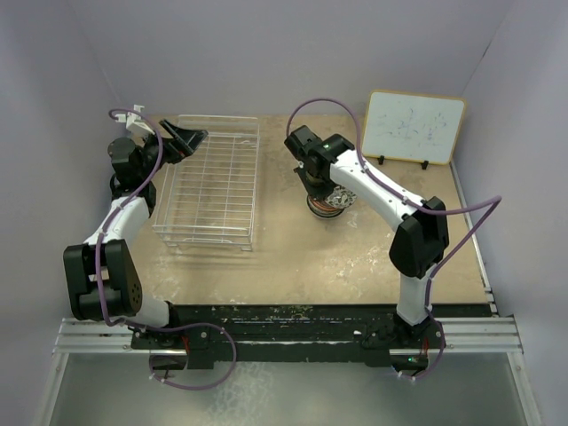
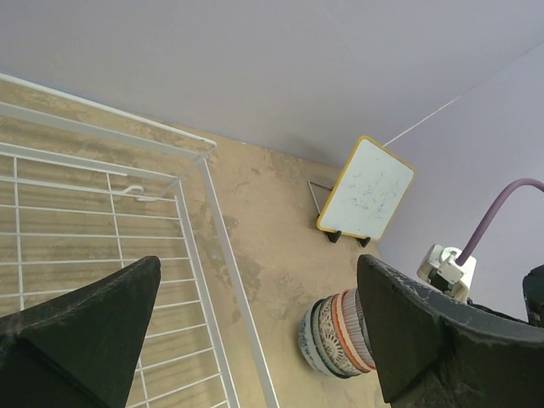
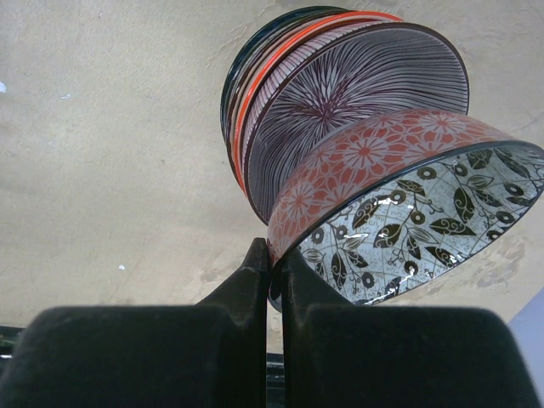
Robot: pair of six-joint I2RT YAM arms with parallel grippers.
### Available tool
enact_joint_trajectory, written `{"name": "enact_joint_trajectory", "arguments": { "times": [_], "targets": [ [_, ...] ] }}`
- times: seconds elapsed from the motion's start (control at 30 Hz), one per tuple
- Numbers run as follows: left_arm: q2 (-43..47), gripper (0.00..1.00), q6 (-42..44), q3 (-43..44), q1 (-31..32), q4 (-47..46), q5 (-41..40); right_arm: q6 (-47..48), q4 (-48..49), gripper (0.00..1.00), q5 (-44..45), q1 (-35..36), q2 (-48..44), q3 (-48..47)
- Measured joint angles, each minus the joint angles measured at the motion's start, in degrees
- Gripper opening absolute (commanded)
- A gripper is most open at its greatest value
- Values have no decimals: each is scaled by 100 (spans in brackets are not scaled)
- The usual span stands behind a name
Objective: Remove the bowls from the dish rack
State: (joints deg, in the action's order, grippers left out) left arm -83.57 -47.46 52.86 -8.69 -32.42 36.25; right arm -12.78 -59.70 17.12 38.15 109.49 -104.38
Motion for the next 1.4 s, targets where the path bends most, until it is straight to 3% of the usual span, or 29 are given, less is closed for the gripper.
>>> {"name": "enact_joint_trajectory", "arguments": {
  "times": [0.47, 0.83, 1.17, 1.4],
  "targets": [
    [-52, 99, -55, 0, -20, -98, 92, 83, 540, 1, -15, 0, 170, 127],
    [-98, 99, -142, 0, -35, -153, 140, 133, 608, 44, 24, 9, 341, 35],
    [-118, 99, -146, 0, -68, -264, 170, 52, 612, 50, 293, 9, 87, -98],
    [-118, 99, -129, 0, -68, -260, 170, -24, 1016, 54, 479, 9, -811, 177]
  ]
}}
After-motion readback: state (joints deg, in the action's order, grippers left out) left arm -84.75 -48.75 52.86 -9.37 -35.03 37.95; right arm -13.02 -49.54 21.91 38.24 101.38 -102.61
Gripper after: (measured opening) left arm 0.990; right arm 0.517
